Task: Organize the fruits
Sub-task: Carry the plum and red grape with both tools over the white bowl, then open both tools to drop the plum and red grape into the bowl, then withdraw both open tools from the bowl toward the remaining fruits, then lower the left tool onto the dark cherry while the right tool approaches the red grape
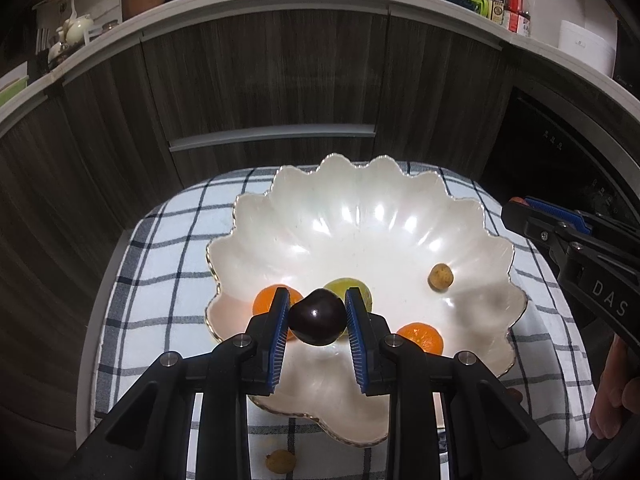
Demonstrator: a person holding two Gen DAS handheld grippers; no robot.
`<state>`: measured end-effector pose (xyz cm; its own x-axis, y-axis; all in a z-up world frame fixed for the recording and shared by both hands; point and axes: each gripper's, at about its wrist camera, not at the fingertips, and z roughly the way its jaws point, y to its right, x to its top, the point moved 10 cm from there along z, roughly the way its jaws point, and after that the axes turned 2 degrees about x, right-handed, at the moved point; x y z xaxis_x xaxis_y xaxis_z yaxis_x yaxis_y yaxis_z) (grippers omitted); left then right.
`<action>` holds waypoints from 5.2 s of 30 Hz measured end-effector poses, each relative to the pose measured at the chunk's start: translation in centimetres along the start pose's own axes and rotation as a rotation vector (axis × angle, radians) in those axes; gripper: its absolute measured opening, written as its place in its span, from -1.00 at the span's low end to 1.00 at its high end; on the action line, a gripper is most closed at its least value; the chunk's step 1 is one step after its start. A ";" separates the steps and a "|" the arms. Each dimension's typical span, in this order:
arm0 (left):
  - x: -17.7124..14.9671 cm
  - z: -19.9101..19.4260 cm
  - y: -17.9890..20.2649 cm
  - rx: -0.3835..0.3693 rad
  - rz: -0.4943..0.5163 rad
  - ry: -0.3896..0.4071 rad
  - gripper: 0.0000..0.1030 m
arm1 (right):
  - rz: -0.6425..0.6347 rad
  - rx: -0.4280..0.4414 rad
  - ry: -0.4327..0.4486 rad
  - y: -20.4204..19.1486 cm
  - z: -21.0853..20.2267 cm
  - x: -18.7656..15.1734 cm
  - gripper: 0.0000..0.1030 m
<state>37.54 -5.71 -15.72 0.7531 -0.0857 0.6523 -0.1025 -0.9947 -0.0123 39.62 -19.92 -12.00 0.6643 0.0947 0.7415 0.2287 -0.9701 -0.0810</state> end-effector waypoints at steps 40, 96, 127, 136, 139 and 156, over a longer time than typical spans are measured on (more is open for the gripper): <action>-0.7 -3.2 -1.6 0.062 -0.039 0.039 0.82 | 0.010 -0.072 -0.025 0.7 -1.5 -1.2 0.48; -5.9 -10.3 2.3 0.107 -0.068 0.086 0.82 | 0.012 -0.056 0.056 2.1 -9.3 -6.0 0.48; -13.7 -8.8 5.8 0.059 -0.021 0.101 0.82 | -0.034 -0.046 0.037 3.0 -8.3 -13.5 0.48; -15.6 -8.6 7.0 0.071 0.003 0.117 0.71 | -0.105 -0.026 0.009 2.4 -7.0 -15.0 0.48; -15.6 -8.8 6.6 0.089 -0.015 0.133 0.64 | -0.114 -0.003 0.005 2.2 -6.7 -15.4 0.48; -18.9 -6.4 7.6 0.056 -0.093 0.013 0.11 | -0.188 0.045 -0.022 1.5 -4.3 -16.0 0.47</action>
<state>18.35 -11.24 -23.26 0.7492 0.0078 0.6623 0.0041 -1.0000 0.0071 26.29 -23.87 -21.16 0.6218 0.2790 0.7318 0.3817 -0.9239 0.0278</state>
